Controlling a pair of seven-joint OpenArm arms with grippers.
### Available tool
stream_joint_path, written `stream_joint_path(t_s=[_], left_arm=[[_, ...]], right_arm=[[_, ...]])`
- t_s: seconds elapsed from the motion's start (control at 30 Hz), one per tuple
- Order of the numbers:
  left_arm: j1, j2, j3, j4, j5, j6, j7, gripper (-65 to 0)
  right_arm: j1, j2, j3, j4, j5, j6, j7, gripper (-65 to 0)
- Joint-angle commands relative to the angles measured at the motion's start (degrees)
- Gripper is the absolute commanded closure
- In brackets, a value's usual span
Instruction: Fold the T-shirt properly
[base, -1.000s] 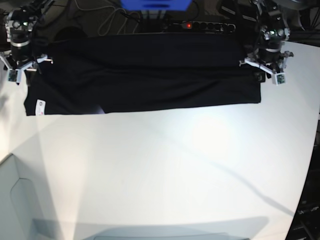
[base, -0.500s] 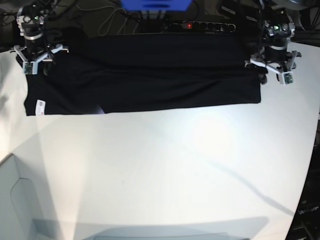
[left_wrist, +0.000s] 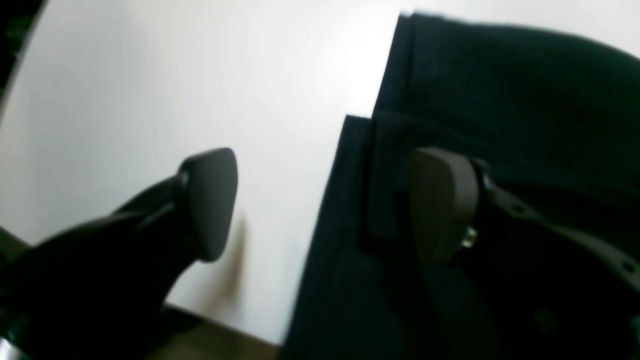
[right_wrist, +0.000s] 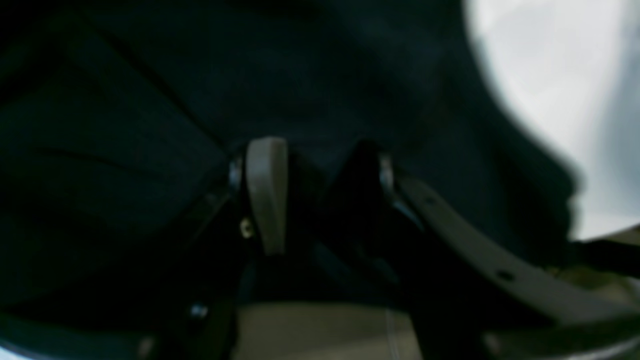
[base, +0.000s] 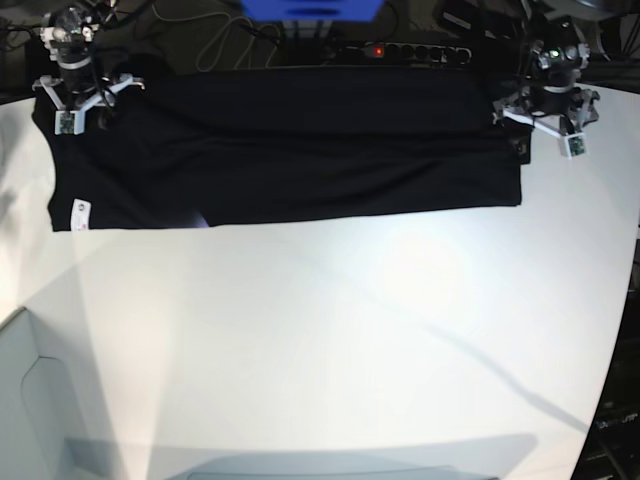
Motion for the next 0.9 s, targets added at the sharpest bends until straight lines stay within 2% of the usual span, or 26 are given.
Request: stream_joint_path(t_s=[0.0,0.13,0.3,0.7,0.77,0.87], left_arm=[[0.3,-0.9,-0.3,-0.4,-1.7,0.2,-1.0,-51.3],[0.3,-2.9,-0.3,-4.0,-8.4,0.2,-1.0,-51.3],[0.3,-3.4,-0.2,-5.5,-12.8,0.2,-1.0,-51.3],[0.3,-3.5,7.8,-7.1,-12.6,0.2,-1.1,-50.3],[0.3,-3.5,7.6,-7.1,-12.6,0.2,-1.1,-43.9],[0.3,-3.5,7.4,-7.7,-12.6,0.2,-1.1,-26.5]], right_arm=[[0.2,1.6,0.3,-0.7,0.1,0.8,0.9,-23.7],[1.2,3.8,0.6,-4.9,0.1,0.8,1.0,-23.6],[1.2,3.9,0.3,-4.8,0.1,0.8,1.0,-23.6],[1.2,3.7,0.2,-4.6,0.1,0.8,1.0,-23.6],[1.2,3.8,0.2,-4.6,0.1,0.8,1.0,-23.6],[1.3,3.9,0.2,-4.6,0.1,0.8,1.0,-23.6]])
